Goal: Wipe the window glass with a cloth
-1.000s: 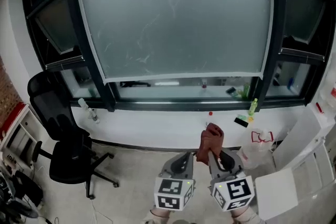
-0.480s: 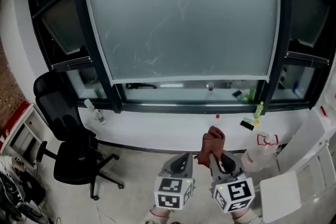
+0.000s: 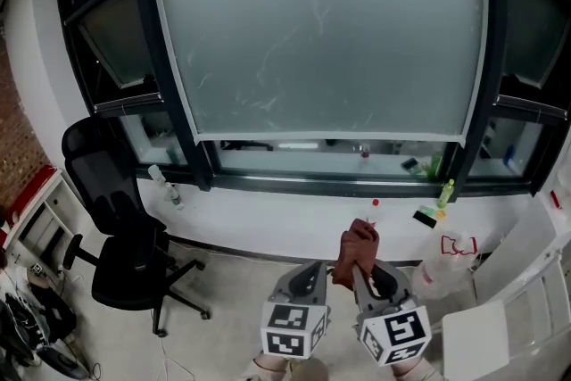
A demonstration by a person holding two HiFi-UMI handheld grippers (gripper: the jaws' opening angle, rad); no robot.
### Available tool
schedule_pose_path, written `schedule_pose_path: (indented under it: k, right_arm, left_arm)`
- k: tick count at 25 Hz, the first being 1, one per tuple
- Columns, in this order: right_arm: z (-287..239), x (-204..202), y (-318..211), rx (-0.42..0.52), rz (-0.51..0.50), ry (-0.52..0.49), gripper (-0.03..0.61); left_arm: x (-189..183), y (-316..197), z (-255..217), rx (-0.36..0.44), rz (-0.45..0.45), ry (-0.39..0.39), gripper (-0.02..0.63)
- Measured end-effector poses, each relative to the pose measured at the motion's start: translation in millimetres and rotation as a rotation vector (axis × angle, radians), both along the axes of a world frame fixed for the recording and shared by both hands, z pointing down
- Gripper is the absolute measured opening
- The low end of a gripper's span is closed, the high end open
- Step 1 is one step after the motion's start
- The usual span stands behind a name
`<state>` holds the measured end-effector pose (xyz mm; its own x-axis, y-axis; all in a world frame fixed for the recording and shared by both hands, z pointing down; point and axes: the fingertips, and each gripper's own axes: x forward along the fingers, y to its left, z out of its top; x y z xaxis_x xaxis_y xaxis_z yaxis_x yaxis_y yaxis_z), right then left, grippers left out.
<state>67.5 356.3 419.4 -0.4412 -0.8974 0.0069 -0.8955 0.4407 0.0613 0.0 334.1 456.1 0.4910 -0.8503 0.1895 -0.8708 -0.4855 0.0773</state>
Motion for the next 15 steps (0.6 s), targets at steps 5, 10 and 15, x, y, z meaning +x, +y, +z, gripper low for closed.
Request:
schedule_pose_path:
  k: [5, 10, 15]
  right_arm:
    - [4, -9, -35, -0.006, -0.008, 0.011, 0.048]
    - [1, -22, -93, 0.009, -0.005, 0.021, 0.048]
    - [-13, -32, -156, 0.026, 0.012, 0.017, 0.048]
  left_arm:
    - [-4, -36, 0, 0.012, 0.004, -0.004, 0.003]
    - [-15, -94, 4, 0.008, 0.010, 0.003, 0.003]
    - [-29, -159, -3, 0.002, 0.010, 0.013, 0.004]
